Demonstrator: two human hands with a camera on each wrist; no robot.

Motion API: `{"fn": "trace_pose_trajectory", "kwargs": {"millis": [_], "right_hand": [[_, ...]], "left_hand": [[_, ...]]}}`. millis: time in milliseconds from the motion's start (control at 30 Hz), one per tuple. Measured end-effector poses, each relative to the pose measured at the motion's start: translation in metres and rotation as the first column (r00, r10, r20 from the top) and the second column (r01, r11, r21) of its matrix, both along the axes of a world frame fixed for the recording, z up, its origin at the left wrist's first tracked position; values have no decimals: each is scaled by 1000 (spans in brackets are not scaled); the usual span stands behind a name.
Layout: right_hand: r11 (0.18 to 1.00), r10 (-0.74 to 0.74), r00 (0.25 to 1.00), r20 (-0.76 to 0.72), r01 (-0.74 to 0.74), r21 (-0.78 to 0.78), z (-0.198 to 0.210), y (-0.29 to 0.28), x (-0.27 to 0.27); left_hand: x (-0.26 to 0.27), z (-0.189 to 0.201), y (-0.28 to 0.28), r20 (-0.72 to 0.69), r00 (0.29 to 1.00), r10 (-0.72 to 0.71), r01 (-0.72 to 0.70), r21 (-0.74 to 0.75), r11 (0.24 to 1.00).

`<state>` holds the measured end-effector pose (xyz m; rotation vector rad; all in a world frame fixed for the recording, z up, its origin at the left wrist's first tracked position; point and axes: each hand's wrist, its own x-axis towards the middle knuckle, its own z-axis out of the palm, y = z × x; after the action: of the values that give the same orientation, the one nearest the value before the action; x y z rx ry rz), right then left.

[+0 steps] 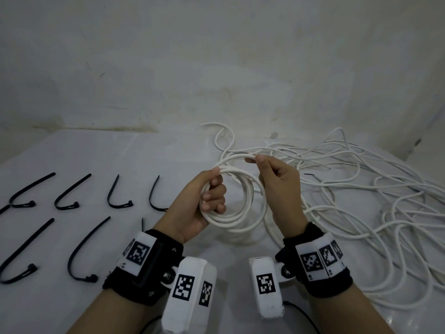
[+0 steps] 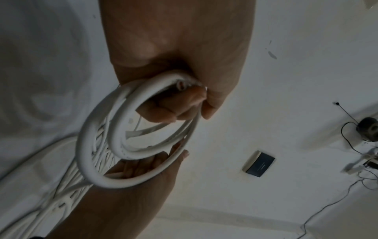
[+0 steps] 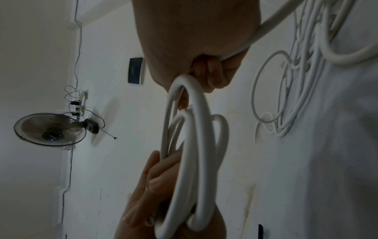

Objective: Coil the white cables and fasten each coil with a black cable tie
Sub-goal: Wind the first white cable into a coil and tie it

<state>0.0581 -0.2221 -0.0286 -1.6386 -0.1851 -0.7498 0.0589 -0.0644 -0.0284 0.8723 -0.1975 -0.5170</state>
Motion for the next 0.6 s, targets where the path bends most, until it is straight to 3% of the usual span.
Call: {"fn": "trace_pose_trajectory", "kwargs": {"millis": [433, 600], "right_hand": [[980, -176, 984, 24, 173, 103, 1, -4, 2], [967, -183, 982, 48, 171, 187, -1, -11, 7]], "left_hand": [[-6, 2, -5, 156, 988, 3, -27, 148, 989], [-6, 0, -5, 207, 978, 2, -49, 220, 974]]}}
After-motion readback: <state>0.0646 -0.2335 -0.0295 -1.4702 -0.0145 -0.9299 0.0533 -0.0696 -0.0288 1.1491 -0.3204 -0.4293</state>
